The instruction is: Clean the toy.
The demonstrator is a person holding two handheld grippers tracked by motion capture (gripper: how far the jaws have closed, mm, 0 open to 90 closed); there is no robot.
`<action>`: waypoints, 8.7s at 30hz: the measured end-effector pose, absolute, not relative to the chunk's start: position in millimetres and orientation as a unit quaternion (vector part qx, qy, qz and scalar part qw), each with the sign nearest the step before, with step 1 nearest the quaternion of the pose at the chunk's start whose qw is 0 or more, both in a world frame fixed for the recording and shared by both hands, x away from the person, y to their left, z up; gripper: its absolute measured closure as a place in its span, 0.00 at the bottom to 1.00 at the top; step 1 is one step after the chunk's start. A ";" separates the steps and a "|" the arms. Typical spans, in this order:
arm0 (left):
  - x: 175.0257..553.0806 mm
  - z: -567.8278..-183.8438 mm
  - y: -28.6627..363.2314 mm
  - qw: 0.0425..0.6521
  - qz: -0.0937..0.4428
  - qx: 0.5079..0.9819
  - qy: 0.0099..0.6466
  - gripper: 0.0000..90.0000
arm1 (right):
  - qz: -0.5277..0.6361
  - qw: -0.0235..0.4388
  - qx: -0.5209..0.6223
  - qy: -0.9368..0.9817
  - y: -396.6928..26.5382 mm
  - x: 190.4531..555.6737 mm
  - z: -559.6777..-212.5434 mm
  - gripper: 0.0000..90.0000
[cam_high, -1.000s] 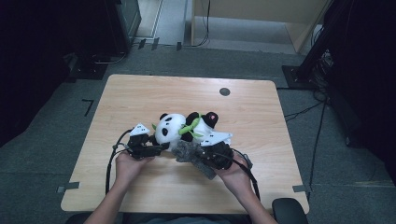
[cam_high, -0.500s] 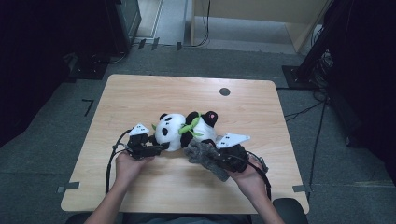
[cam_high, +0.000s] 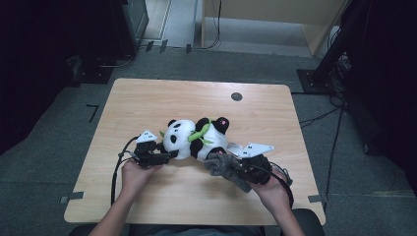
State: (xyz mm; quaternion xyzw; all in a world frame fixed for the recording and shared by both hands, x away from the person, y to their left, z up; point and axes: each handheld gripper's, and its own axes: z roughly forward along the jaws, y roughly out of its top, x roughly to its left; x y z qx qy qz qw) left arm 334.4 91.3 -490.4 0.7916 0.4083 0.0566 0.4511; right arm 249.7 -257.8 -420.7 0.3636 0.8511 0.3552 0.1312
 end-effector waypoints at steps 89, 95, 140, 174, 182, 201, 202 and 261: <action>335.6 -490.8 91.1 0.451 0.056 0.791 0.409 0.42 | 0.324 0.109 0.325 0.882 -237.5 264.0 -420.9 0.86; 335.6 -490.8 91.3 0.451 0.056 0.792 0.408 0.42 | 0.314 0.108 0.329 0.884 -242.8 266.1 -425.1 0.86; 339.9 -489.7 93.5 0.443 0.065 0.799 0.402 0.42 | 0.406 0.194 0.434 0.780 -318.5 346.7 -427.5 0.86; 341.5 -495.1 94.4 0.456 0.078 0.793 0.396 0.38 | 0.384 0.220 0.547 0.711 -367.2 414.4 -488.7 0.76; 342.6 -496.1 95.4 0.460 0.074 0.792 0.394 0.36 | 0.389 0.207 0.549 0.711 -373.1 411.8 -492.8 0.57; 345.9 -496.2 95.6 0.466 0.062 0.789 0.396 0.27 | 0.426 0.226 0.537 0.693 -372.4 393.3 -469.1 0.42; 346.2 -496.2 95.7 0.466 0.062 0.789 0.396 0.27 | 0.427 0.228 0.534 0.694 -371.3 391.4 -467.7 0.42; 357.1 -486.0 94.5 0.476 0.043 0.777 0.409 0.23 | 0.474 0.150 0.336 0.800 -223.9 328.0 -466.3 0.02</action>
